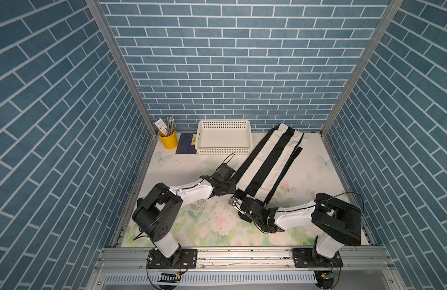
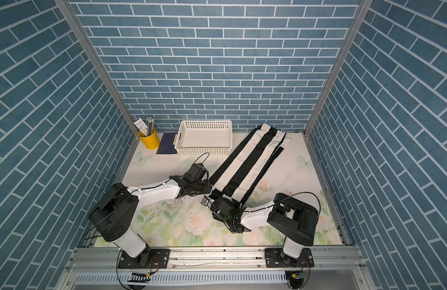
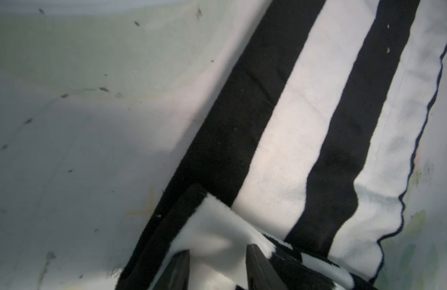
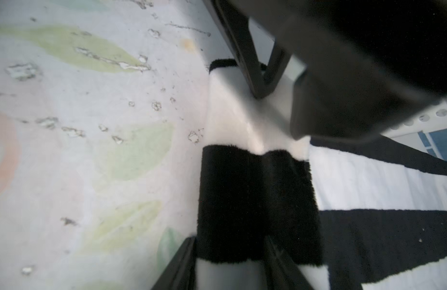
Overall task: Roll up the pillowcase
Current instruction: Roll the pillowcase at the center of the board.
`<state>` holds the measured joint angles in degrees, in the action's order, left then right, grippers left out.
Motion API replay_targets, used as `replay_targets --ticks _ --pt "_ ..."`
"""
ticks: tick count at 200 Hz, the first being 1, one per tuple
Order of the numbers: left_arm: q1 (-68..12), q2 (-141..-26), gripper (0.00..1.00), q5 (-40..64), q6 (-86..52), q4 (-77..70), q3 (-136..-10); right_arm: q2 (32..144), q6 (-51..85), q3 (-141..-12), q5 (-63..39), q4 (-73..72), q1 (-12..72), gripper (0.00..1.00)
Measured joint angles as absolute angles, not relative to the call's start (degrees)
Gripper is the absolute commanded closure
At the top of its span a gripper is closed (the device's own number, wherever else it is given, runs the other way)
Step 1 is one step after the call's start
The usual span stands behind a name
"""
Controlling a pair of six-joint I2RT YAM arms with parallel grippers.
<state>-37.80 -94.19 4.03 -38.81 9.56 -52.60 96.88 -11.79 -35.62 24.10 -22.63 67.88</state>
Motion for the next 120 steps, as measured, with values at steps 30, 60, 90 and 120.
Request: replay_targets --ticks 30,60,90,120 --pt "-34.1 -88.6 0.51 4.1 -38.5 10.9 -52.6 98.0 -10.9 -35.9 24.1 -22.3 67.4 1.00" --pt "-30.7 -82.8 0.51 3.9 -37.8 12.4 -52.6 97.6 -10.1 -37.1 22.4 -19.8 67.1 1.00" --pt "-29.4 -79.2 0.51 3.2 -37.3 13.6 -52.6 93.8 -7.0 -38.0 13.1 -15.4 64.2 1.00" --pt "-29.4 -77.8 0.51 3.0 -37.3 13.8 -52.4 90.6 -3.1 -39.2 2.2 -13.5 58.9 1.00"
